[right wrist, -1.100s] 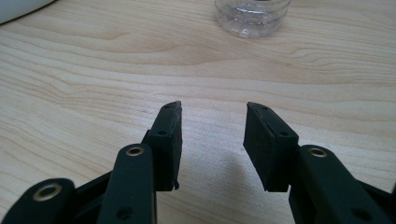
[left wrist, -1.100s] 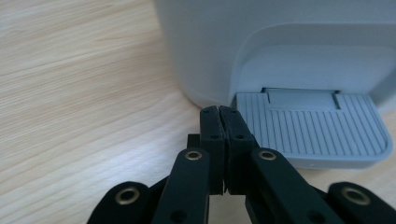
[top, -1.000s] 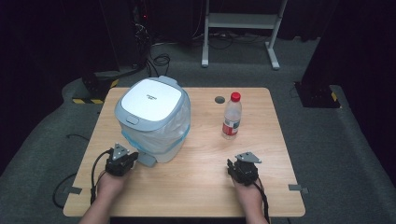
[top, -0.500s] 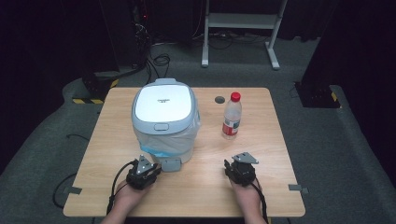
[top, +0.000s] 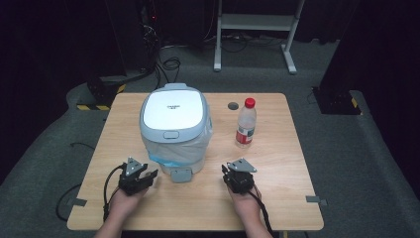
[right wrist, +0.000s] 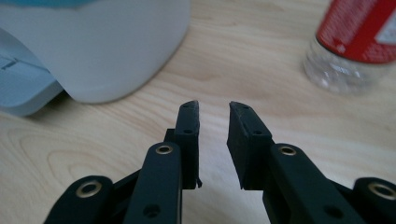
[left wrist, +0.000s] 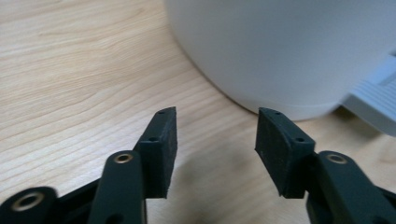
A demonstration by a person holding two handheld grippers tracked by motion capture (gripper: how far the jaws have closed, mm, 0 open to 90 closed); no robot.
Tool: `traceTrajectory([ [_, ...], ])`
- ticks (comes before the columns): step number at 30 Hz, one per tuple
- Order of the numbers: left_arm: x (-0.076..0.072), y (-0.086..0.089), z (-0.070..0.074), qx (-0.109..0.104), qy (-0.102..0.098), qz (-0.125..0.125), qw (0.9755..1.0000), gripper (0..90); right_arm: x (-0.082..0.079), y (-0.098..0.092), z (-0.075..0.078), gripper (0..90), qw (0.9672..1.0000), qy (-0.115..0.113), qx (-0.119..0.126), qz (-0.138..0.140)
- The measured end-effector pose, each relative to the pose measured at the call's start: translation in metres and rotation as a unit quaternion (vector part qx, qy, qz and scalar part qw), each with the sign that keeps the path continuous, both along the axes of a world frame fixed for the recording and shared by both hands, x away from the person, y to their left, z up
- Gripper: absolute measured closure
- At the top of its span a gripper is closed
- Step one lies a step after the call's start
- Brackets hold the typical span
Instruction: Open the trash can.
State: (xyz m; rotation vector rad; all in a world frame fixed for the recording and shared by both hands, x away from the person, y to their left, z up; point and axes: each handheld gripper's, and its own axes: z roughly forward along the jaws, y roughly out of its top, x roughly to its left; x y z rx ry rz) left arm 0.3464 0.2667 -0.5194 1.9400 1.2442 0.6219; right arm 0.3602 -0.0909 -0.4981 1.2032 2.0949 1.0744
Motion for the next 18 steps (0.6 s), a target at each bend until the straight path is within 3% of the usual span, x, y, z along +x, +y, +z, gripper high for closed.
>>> traceTrajectory([
  [2,0.006,0.0,0.0,-0.012,0.013,0.003,0.9998,45.3,0.004,0.004,0.001,74.7,1.0,-0.003,-0.001,-0.002],
  [3,0.009,-0.002,0.002,-0.011,0.009,0.0,0.9999,46.2,0.009,0.008,0.001,75.5,1.0,-0.005,-0.001,-0.005],
  [6,0.018,-0.007,0.006,0.011,-0.004,0.019,0.9997,56.2,0.033,0.021,0.003,77.4,0.9999,0.001,0.003,-0.013],
  [14,0.026,-0.002,0.007,-0.014,-0.02,0.048,0.9986,57.1,0.062,0.049,0.01,82.0,0.9999,0.007,-0.006,0.005],
  [16,0.028,0.0,0.009,-0.038,-0.012,0.046,0.9981,59.0,0.064,0.056,0.011,83.8,0.9999,0.009,-0.007,0.011],
  [18,0.027,-0.003,0.011,-0.026,-0.016,0.045,0.9985,62.0,0.064,0.061,0.011,89.5,0.9998,0.003,-0.007,0.016],
])
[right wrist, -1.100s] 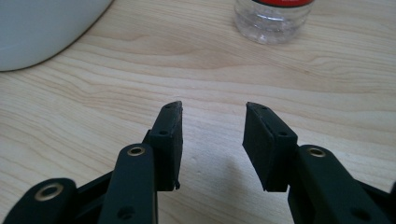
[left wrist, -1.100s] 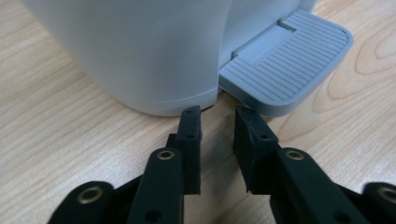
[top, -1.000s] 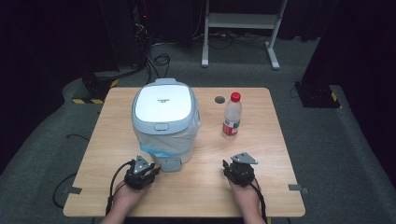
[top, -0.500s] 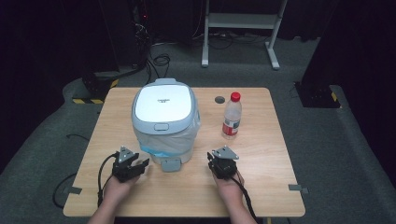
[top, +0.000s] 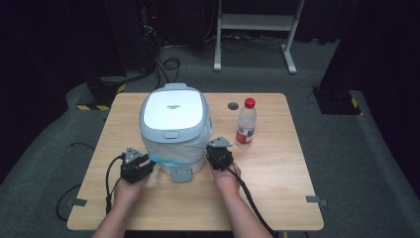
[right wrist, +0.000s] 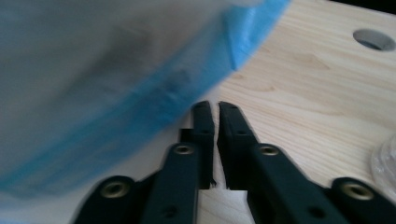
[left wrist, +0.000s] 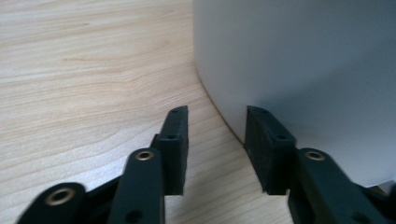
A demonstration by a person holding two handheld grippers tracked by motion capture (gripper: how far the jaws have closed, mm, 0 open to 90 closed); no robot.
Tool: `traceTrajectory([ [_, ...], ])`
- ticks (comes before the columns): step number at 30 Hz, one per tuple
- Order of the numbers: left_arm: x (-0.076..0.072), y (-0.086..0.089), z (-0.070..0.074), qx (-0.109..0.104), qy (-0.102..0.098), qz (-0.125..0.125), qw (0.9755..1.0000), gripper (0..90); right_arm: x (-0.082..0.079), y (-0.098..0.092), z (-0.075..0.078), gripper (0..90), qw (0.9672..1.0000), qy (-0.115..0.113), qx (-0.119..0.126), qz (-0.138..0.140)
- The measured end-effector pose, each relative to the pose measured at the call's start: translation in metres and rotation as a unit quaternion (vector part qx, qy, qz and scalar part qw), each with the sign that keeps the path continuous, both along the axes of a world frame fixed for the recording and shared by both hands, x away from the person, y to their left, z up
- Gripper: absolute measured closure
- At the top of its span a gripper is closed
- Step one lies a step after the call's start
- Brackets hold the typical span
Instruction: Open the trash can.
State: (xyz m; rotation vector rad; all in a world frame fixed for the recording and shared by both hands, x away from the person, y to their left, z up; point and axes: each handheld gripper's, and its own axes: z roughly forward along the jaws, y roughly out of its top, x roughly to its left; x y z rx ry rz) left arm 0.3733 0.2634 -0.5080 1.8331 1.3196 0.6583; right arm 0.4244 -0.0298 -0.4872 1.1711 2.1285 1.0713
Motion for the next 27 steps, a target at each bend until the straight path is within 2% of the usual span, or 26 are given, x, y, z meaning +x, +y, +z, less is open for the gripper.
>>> traceTrajectory([
  [3,-0.002,0.001,0.001,0.002,0.001,0.006,1.0,66.2,0.001,0.004,-0.001,89.6,1.0,-0.004,0.002,-0.001],
  [4,-0.002,0.003,0.001,0.004,0.003,0.007,1.0,66.2,0.001,0.005,-0.001,89.6,1.0,-0.005,-0.006,0.0],
  [5,-0.003,0.004,0.001,0.006,0.001,0.009,0.9999,65.8,0.002,0.008,-0.001,89.6,1.0,-0.005,0.003,-0.002],
  [6,-0.004,0.007,0.001,0.006,0.001,0.011,0.9999,64.5,0.002,0.009,-0.001,89.4,1.0,-0.005,-0.003,0.004],
  [7,-0.006,0.01,0.001,0.004,0.002,0.01,0.9999,56.7,0.001,0.01,-0.001,84.9,1.0,-0.003,-0.004,0.008],
  [8,-0.008,0.013,0.001,0.0,0.004,0.012,0.9999,56.7,0.001,0.01,-0.001,84.9,1.0,-0.003,-0.004,0.008],
  [10,-0.019,0.017,-0.002,-0.005,0.005,0.015,0.9999,52.3,-0.005,0.008,-0.001,77.8,0.9999,-0.003,-0.001,0.013],
  [13,-0.032,0.018,-0.008,-0.007,0.007,0.009,0.9999,47.7,-0.025,-0.01,-0.003,66.9,0.9998,-0.006,0.002,0.02],
  [15,-0.04,0.017,-0.011,-0.007,0.008,-0.006,0.9999,45.3,-0.031,-0.016,-0.004,64.7,0.9998,-0.006,0.0,0.02],
  [17,-0.048,0.013,-0.011,-0.009,0.003,-0.023,0.9997,42.7,-0.044,-0.029,-0.007,58.0,0.9998,-0.006,-0.006,0.02],
  [19,-0.055,0.008,-0.009,-0.013,0.0,-0.037,0.9992,41.6,-0.057,-0.043,-0.011,51.0,0.9999,-0.004,-0.011,0.007],
  [22,-0.062,0.0,-0.003,-0.026,-0.008,-0.052,0.9983,39.9,-0.075,-0.066,-0.019,47.7,0.9999,-0.001,-0.01,-0.014],
  [24,-0.067,-0.008,0.001,-0.03,-0.021,-0.067,0.9971,41.5,-0.083,-0.077,-0.024,47.4,0.9996,0.0,-0.019,-0.021],
  [25,-0.068,-0.013,0.003,-0.028,-0.028,-0.074,0.9965,41.5,-0.085,-0.083,-0.025,47.3,0.9994,0.002,-0.025,-0.023],
  [27,-0.07,-0.022,0.006,-0.024,-0.036,-0.087,0.9952,41.9,-0.086,-0.089,-0.027,47.3,0.9993,0.008,-0.019,-0.031],
])
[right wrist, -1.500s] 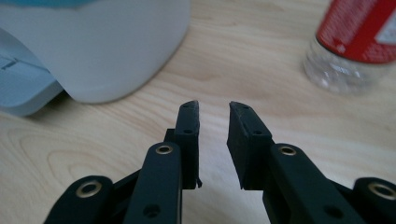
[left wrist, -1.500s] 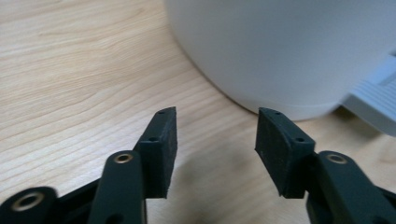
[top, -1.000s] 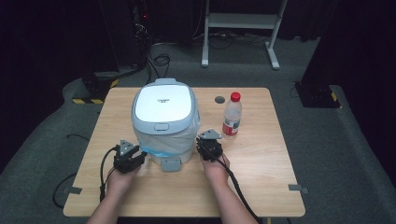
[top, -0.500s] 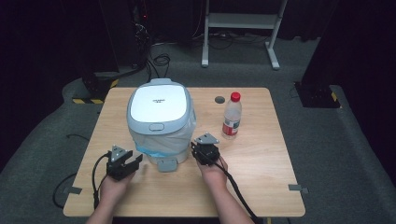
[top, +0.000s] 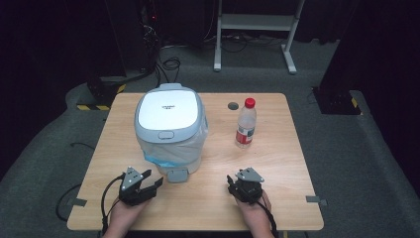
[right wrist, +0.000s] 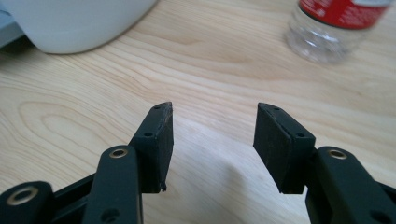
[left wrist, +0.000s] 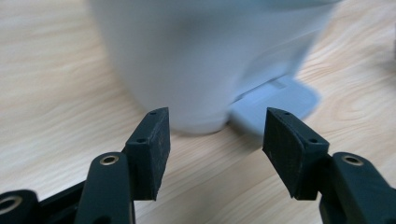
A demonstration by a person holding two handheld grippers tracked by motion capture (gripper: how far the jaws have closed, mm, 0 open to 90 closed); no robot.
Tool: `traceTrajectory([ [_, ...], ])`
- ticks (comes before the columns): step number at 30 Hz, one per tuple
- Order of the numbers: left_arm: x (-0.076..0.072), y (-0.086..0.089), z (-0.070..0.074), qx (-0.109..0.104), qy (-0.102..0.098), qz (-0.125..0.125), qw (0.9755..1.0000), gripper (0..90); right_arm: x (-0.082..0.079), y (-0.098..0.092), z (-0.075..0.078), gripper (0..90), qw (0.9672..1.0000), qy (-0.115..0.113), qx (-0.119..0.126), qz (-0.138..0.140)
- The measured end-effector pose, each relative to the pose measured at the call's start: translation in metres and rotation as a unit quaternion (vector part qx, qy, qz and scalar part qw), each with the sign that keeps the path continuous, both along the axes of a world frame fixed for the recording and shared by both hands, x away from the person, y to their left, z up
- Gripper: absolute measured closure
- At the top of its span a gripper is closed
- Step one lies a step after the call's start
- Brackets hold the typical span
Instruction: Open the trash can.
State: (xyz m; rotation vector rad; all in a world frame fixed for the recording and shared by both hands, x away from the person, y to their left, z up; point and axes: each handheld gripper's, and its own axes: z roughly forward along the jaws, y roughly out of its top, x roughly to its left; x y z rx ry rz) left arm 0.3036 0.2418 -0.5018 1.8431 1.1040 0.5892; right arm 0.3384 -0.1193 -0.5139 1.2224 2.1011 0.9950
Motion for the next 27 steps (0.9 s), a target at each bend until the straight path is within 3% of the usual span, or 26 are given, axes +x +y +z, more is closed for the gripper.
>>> traceTrajectory([
  [5,0.001,-0.022,0.004,-0.002,-0.009,-0.035,0.9994,50.6,-0.001,-0.01,-0.001,47.1,0.9999,0.001,0.015,-0.007],
  [8,0.002,-0.035,0.005,-0.021,-0.016,-0.06,0.9979,54.9,-0.001,-0.012,-0.002,46.5,0.9998,0.002,0.021,-0.006],
  [11,0.005,-0.048,0.006,0.001,-0.023,-0.055,0.9982,56.0,-0.001,-0.011,-0.002,46.2,0.9997,0.004,0.025,-0.006],
  [13,0.007,-0.054,0.006,0.03,-0.031,-0.052,0.9977,57.9,-0.001,-0.01,0.0,46.2,0.9997,0.0,0.024,-0.003],
  [15,0.009,-0.057,0.005,0.036,-0.036,-0.048,0.9975,60.3,-0.002,-0.01,0.001,46.2,0.9996,0.0,0.028,-0.001],
  [21,0.02,-0.063,-0.001,0.029,0.008,-0.033,0.999,66.6,-0.002,-0.01,0.003,45.7,0.9995,-0.005,0.03,0.002],
  [24,0.023,-0.065,-0.005,0.031,0.019,-0.023,0.9991,70.7,-0.002,-0.011,0.004,45.7,0.9994,-0.006,0.033,0.002],
  [27,0.022,-0.065,-0.008,0.025,0.014,-0.014,0.9995,72.1,-0.002,-0.014,0.004,45.6,0.9994,-0.006,0.035,0.0],
])
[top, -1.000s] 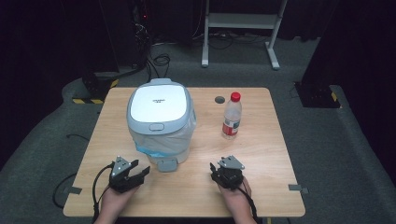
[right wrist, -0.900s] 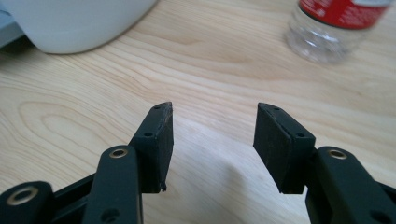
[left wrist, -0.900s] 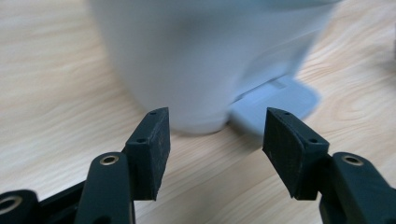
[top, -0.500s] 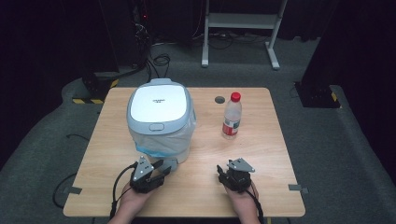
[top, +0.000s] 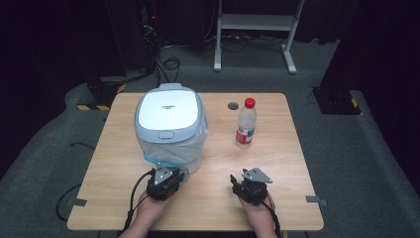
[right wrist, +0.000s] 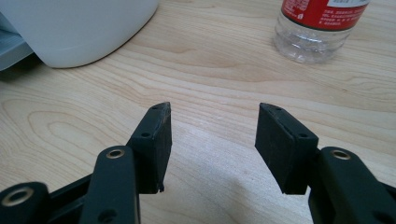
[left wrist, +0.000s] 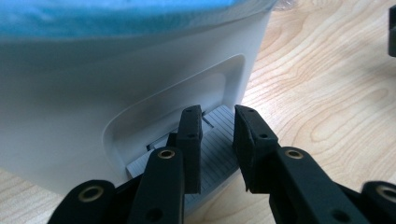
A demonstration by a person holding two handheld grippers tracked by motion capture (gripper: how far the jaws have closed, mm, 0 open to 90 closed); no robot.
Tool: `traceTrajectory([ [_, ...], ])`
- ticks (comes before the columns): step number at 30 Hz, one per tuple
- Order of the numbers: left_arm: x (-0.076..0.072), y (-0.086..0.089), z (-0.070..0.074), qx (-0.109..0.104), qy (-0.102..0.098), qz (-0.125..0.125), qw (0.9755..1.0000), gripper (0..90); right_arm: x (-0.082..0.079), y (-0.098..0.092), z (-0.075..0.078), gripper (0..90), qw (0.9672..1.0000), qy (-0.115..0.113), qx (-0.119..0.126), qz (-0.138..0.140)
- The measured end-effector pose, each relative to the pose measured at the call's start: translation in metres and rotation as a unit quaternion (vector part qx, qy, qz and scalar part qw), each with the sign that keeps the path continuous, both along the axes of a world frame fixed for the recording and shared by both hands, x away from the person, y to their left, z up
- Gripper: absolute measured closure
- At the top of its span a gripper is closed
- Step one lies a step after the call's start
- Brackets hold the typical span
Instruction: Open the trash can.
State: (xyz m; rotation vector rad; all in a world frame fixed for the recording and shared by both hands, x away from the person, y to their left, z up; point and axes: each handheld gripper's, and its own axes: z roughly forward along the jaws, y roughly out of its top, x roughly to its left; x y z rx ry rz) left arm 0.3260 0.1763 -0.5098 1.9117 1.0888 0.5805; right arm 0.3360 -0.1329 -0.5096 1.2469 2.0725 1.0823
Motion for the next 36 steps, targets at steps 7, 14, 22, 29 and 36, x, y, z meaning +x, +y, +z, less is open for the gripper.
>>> traceTrajectory([
  [7,-0.003,-0.001,-0.006,0.004,-0.02,-0.005,0.9998,75.3,-0.001,-0.002,0.002,45.6,1.0,-0.001,0.005,-0.002],
  [14,-0.005,0.006,-0.006,0.002,-0.018,-0.006,0.9998,76.7,-0.002,0.0,0.0,45.6,1.0,0.0,0.0,-0.002],
  [22,-0.006,0.01,-0.009,-0.014,-0.024,-0.008,0.9996,76.6,-0.002,0.004,-0.003,45.6,1.0,0.006,-0.006,0.004],
  [29,-0.006,0.01,-0.009,-0.014,-0.025,-0.028,0.9992,67.6,-0.002,0.006,-0.004,45.3,0.9999,0.008,-0.008,0.007],
  [36,-0.006,0.01,-0.009,-0.018,-0.021,-0.027,0.9993,66.3,-0.004,0.005,-0.001,45.2,0.9999,0.001,-0.009,0.01],
])
